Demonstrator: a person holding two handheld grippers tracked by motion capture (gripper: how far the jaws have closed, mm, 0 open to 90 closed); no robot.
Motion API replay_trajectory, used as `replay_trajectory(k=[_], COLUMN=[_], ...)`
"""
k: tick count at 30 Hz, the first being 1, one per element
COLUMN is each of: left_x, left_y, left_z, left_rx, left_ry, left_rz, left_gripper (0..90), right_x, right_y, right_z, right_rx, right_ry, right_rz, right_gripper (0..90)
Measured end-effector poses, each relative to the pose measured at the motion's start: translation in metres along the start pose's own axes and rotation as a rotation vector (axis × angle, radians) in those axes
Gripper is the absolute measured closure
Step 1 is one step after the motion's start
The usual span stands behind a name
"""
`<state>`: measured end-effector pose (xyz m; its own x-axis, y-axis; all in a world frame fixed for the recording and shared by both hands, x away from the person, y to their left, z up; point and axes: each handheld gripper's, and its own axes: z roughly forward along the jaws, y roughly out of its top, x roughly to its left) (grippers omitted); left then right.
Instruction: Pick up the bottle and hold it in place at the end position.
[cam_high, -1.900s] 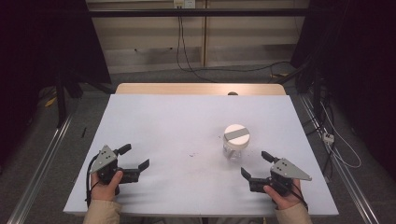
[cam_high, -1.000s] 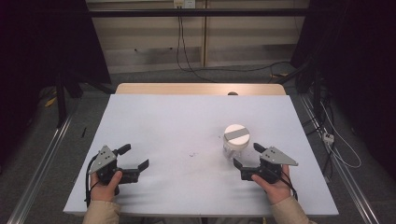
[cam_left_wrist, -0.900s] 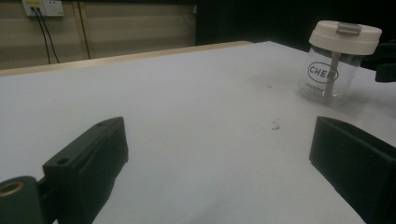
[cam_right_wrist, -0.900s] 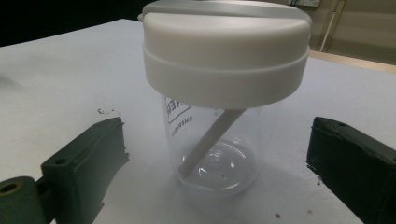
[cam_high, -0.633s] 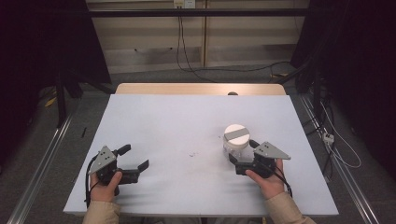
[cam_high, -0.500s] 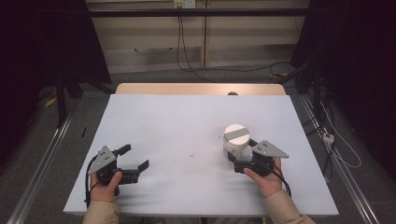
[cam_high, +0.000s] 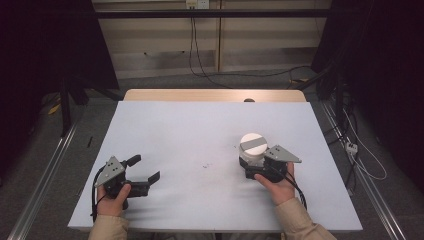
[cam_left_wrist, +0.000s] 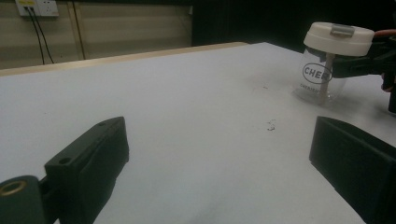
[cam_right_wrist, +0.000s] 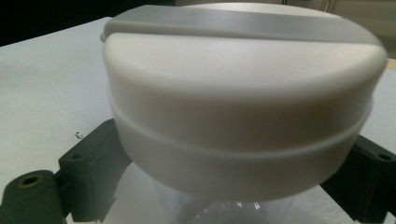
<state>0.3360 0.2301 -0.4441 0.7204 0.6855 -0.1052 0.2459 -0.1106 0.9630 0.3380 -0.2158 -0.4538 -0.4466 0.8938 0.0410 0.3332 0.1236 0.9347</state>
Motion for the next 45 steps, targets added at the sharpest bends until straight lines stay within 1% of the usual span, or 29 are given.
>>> replay_trajectory(k=[7, 8, 16, 19, 23, 27, 32, 37, 40, 45], left_x=[0.000, 0.001, 0.000, 0.001, 0.000, 0.001, 0.001, 0.001, 0.001, 0.001], left_y=[0.000, 0.000, 0.000, 0.000, 0.000, 0.000, 0.000, 0.000, 0.000, 0.000], left_z=[0.000, 0.000, 0.000, 0.000, 0.000, 0.000, 0.000, 0.000, 0.000, -0.001], left_rx=[0.002, 0.002, -0.002, -0.002, -0.003, 0.001, 0.004, -0.001, -0.004, -0.004], left_ry=[0.000, -0.001, -0.003, -0.002, -0.004, -0.006, -0.010, -0.007, -0.006, -0.007], left_rz=[0.002, 0.005, -0.002, -0.001, -0.003, -0.003, -0.004, -0.004, -0.004, -0.008], left_gripper=[4.6, 4.6, 4.5, 4.5, 4.5, 4.6, 4.5, 4.6, 4.5, 4.6], right_x=[0.000, 0.000, -0.001, -0.001, -0.001, 0.000, -0.002, 0.000, 0.002, 0.006], right_y=[0.002, 0.002, 0.002, 0.002, 0.002, 0.002, 0.003, 0.006, 0.010, 0.013], right_z=[0.006, 0.008, 0.010, 0.010, 0.011, 0.010, 0.010, 0.010, 0.013, 0.018], right_rx=[0.007, 0.005, 0.002, 0.000, -0.003, -0.005, -0.006, -0.035, -0.040, -0.030], right_ry=[-0.006, -0.006, -0.019, -0.020, -0.021, -0.022, -0.008, 0.012, 0.025, 0.047], right_rz=[0.006, 0.012, -0.001, 0.003, -0.006, -0.034, -0.036, -0.046, -0.047, -0.066], right_gripper=[10.6, 11.1, 15.9, 16.5, 17.2, 18.0, 18.2, 18.3, 18.3, 18.3])
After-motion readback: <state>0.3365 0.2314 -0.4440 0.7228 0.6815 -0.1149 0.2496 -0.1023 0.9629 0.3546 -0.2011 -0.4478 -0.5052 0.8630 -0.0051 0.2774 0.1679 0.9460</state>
